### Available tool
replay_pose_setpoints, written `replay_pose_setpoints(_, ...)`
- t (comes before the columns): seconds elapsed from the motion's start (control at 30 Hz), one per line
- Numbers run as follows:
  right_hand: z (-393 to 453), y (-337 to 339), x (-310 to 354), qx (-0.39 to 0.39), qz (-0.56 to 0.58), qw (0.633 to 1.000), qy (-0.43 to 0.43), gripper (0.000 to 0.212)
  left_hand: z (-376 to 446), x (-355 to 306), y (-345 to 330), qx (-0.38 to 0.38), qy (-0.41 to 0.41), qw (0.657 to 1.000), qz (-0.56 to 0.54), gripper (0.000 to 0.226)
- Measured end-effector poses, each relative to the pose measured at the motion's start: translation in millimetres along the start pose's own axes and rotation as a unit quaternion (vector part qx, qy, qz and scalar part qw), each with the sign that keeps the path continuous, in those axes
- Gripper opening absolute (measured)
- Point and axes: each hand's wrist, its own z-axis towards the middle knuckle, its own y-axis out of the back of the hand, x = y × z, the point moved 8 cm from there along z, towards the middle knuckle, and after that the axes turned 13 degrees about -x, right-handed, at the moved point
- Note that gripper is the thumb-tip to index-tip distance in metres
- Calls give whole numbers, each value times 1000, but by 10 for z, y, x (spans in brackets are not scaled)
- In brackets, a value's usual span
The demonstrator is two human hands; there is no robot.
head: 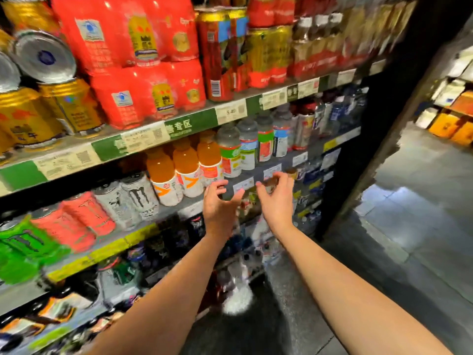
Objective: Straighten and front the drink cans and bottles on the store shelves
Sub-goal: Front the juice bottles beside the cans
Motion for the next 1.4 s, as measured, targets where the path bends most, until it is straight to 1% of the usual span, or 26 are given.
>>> replay_pose_setpoints(0.07, 269, -18, -115, 37, 20, 999, -13, 50, 6, -35, -186, -6, 27, 1000, -13, 53)
replay_pose_setpoints(0.17, 566, -76, -223, 68, 35, 997, -2, 57, 39, -59, -364, -36, 80, 996, 18, 51)
replay_pose_setpoints(0.23, 706, -109, -238, 69, 31, 997, 31, 61, 66, -46, -463, -65, 88, 994, 26, 53)
replay_pose_setpoints(0.3, 814, -168, -221, 76, 33, 995, 47, 64, 78, -8, -539, -73, 94, 993, 9, 56)
replay_pose_setpoints(0.43, 940, -398, -215, 117, 47, 992, 20, 63, 157, -12, -624, -66, 94, 993, -24, 48)
replay_pose_setpoints(0.53, 1010, -560, -208, 121, 43, 991, 29, 61, 261, 20, -656, -74, 87, 993, -19, 51)
replay_pose_setpoints(0.63, 1081, -668, -188, 131, 47, 990, 10, 60, 337, 83, -692, -70, 81, 994, 6, 58)
replay_pose_setpoints(0.77, 1170, -783, -122, 125, 46, 990, 35, 69, 468, 66, -775, -70, 63, 995, 33, 66)
replay_pose_setpoints(0.83, 1197, -844, -92, 129, 45, 990, 45, 75, 498, 20, -796, -72, 57, 995, 45, 63)
replay_pose_setpoints(0.87, 1216, -889, -80, 135, 50, 989, 44, 76, 503, 12, -800, -79, 52, 994, 59, 62)
replay_pose_setpoints(0.93, 1261, -959, -39, 143, 71, 986, 44, 76, 488, -1, -797, -96, 45, 990, 91, 67)
replay_pose_setpoints(1.03, 1327, -1120, -90, 132, 105, 984, 54, 72, 491, -34, -814, -113, 42, 991, 62, 64)
replay_pose_setpoints(1.1, 1341, -1209, -171, 127, 131, 982, 38, 70, 507, -118, -840, -134, 8, 988, 72, 61)
replay_pose_setpoints(1.17, 1281, -1147, -80, 119, 148, 981, 49, 72, 528, -157, -858, -156, -10, 983, 94, 63)
replay_pose_setpoints(1.2, 1270, -1156, -71, 123, 150, 979, 61, 72, 543, -139, -879, -161, 0, 983, 91, 64)
replay_pose_setpoints(1.3, 1273, -1135, -15, 120, 135, 978, 100, 72, 627, -61, -930, -145, 55, 986, 64, 70)
replay_pose_setpoints(1.4, 1275, -1120, 7, 102, 131, 979, 117, 70, 688, 2, -936, -159, 63, 982, 76, 75)
